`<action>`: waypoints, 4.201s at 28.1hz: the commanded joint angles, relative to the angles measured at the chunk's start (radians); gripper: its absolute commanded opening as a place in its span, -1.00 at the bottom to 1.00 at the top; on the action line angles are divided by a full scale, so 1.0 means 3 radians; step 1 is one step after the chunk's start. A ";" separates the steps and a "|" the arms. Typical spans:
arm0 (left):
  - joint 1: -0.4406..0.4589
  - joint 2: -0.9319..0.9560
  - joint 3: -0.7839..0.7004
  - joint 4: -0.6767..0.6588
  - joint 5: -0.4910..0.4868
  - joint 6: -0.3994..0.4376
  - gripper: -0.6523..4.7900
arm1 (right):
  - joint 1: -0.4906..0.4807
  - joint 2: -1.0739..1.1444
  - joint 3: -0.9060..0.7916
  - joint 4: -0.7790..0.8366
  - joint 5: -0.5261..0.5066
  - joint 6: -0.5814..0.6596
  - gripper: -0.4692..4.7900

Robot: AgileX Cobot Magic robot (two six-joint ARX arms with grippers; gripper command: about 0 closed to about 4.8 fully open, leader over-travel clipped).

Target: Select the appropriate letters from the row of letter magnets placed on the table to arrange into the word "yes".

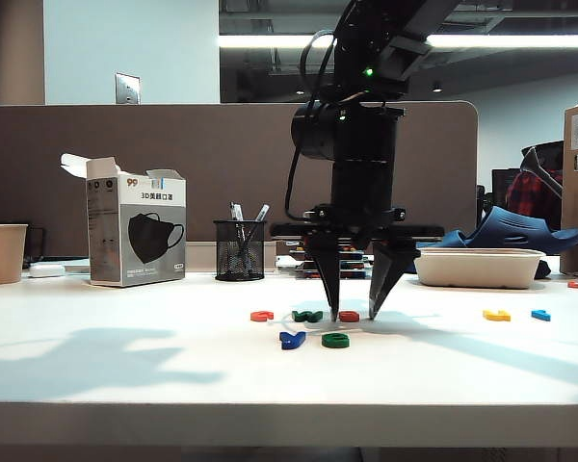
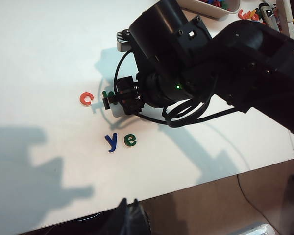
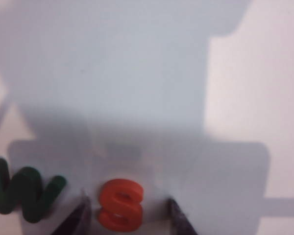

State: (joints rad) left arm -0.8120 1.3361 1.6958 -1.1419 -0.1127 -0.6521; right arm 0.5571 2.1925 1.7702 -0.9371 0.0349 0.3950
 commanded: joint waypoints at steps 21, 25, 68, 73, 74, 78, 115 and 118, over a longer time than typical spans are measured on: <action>0.0003 -0.0009 0.0013 0.0022 0.0001 -0.0009 -0.78 | 0.0025 0.0093 -0.0048 -0.0066 -0.0140 0.0019 -0.19; 0.0003 -0.0009 0.0013 0.0022 0.0001 -0.0009 -0.78 | 0.0025 0.0093 -0.0048 -0.0089 -0.0139 0.0020 -0.19; 0.0003 -0.0009 0.0013 0.0020 0.0001 -0.0009 -0.78 | 0.0020 0.0033 -0.0033 -0.0128 -0.0122 0.0015 -0.50; 0.0003 -0.0009 0.0013 0.0020 0.0001 -0.0009 -0.78 | 0.0020 -0.0051 -0.0032 -0.0117 -0.0112 0.0015 -0.50; 0.0003 -0.0009 0.0013 0.0022 0.0001 -0.0009 -0.78 | 0.0020 -0.0070 -0.0032 -0.0117 -0.0112 0.0017 -0.50; 0.0003 -0.0009 0.0013 0.0020 0.0001 -0.0009 -0.78 | 0.0009 -0.0136 -0.0032 -0.0132 -0.0112 0.0017 -0.50; 0.0003 -0.0009 0.0013 0.0022 0.0001 -0.0009 -0.78 | -0.0113 -0.1049 -0.0042 -0.0879 0.0043 0.0142 -0.50; 0.0003 -0.0009 0.0013 0.0022 0.0001 -0.0009 -0.78 | -0.0102 -0.1115 -0.0042 -0.0877 -0.0029 0.0146 -0.50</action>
State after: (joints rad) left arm -0.8120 1.3361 1.6958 -1.1419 -0.1127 -0.6521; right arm 0.5213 1.8774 1.7550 -1.2026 0.0395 0.4328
